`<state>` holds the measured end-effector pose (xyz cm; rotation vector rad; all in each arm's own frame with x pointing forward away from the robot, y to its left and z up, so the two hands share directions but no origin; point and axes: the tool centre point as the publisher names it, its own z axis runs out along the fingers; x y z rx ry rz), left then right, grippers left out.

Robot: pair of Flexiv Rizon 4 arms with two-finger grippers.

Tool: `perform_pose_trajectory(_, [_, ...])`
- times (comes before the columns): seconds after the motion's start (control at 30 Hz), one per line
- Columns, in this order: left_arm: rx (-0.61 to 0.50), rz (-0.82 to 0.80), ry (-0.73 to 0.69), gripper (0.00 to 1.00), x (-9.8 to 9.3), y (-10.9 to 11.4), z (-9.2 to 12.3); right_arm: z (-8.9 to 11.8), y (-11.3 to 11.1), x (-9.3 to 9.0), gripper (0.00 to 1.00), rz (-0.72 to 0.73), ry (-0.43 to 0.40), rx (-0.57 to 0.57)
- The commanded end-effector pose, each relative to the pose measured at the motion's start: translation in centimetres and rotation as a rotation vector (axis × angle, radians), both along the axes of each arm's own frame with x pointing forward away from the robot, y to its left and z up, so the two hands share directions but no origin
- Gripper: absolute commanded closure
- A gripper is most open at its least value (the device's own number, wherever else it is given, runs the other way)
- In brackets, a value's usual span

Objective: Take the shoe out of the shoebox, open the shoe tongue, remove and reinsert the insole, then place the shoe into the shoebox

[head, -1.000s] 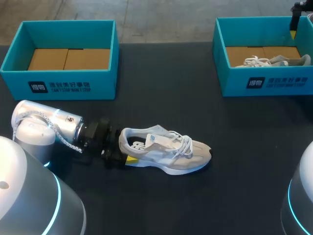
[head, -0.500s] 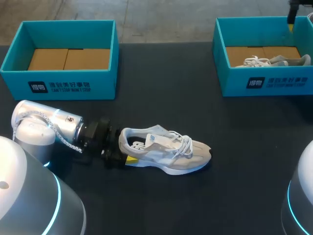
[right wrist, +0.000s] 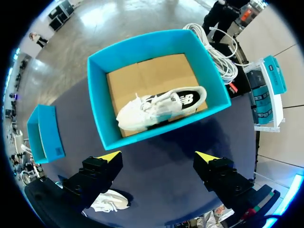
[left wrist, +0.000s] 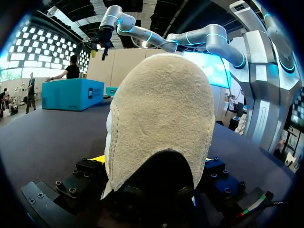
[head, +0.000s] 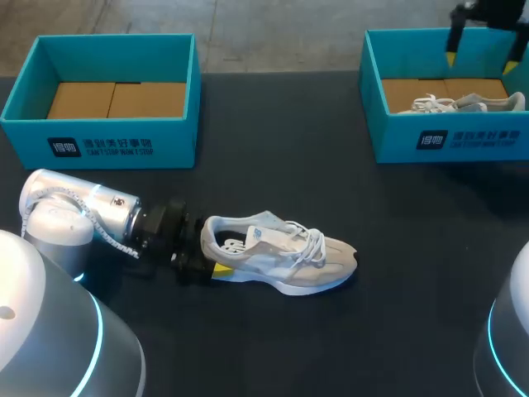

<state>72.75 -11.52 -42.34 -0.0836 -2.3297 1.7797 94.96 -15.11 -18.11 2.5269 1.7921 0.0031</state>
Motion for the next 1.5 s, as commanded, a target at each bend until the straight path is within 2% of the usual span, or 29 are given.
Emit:
perform_pose_trajectory(0.03, [-0.001,-0.001,0.001,1.00,0.3,0.3,-0.4,-1.0,2.4,-1.6,0.00,-0.009,-0.038,-0.011])
perform_pose_trajectory(0.2, [-0.001,-0.001,0.001,1.00,0.3,0.3,-0.4,-1.7,4.7,-2.7,0.00,-0.029,-0.032,0.004])
perform_pose_trajectory(0.3, [-0.001,-0.001,0.001,1.00,0.3,0.3,-0.4,-2.0,5.4,-3.1,0.00,-0.021,0.006,0.002])
perform_pose_trajectory(0.93, [-0.001,-0.001,0.001,1.00,0.3,0.3,-0.4,-2.1,5.8,-3.2,0.00,-0.025,0.018,0.003])
perform_pose_trajectory(1.13, [-0.001,-0.001,0.001,1.00,0.3,0.3,-0.4,-4.0,9.4,-4.8,0.00,0.001,0.029,0.016])
perform_pose_trajectory(1.5, [-0.001,-0.001,0.001,1.00,0.3,0.3,-0.4,-5.4,13.7,-9.0,0.00,0.004,0.026,0.003])
